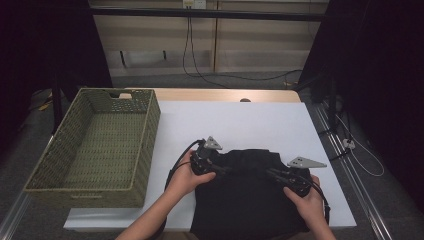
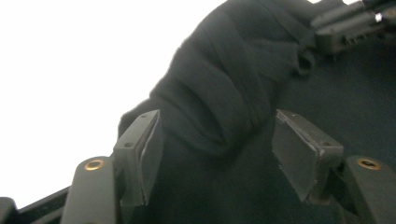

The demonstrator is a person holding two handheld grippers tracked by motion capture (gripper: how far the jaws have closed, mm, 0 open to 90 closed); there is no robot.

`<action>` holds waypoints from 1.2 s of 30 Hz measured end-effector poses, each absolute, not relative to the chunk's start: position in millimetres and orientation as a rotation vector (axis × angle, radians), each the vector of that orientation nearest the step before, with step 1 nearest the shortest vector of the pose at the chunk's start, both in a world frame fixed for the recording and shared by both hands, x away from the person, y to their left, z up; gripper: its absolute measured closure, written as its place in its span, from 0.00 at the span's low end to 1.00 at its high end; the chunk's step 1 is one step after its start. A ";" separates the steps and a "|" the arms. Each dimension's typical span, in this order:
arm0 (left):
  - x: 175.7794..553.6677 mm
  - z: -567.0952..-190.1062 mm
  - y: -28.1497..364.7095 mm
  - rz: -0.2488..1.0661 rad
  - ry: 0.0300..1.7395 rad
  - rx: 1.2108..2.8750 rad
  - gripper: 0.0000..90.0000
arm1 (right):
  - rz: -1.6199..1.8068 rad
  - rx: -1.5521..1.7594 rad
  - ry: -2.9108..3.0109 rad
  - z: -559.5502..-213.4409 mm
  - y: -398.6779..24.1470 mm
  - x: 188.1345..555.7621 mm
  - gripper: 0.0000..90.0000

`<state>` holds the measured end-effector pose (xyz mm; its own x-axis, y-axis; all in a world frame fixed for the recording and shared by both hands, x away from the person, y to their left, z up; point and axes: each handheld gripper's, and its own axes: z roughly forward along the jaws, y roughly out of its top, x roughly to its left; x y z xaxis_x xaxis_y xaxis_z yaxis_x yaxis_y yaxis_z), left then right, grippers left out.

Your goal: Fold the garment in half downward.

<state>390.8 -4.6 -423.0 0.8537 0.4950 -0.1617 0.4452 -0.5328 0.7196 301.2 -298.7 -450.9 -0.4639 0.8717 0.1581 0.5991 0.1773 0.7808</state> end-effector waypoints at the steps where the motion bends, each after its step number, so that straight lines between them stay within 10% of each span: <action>1: 394.9 -421.7 -5.9 0.082 0.681 2.209 0.37 | 1.177 1.399 2.135 -450.8 -298.6 301.4 0.90; 10: 421.7 -430.6 -28.3 0.029 0.660 2.214 0.44 | 1.178 1.404 2.138 -452.1 -298.0 304.7 0.90; 18: 403.7 -429.7 -34.0 -0.061 0.614 2.213 0.94 | 1.183 1.415 2.113 -451.4 -301.5 304.5 0.90; 36: 372.3 -409.1 -6.8 -0.024 0.591 2.153 0.96 | 1.257 1.399 2.028 -429.2 -314.8 285.6 0.90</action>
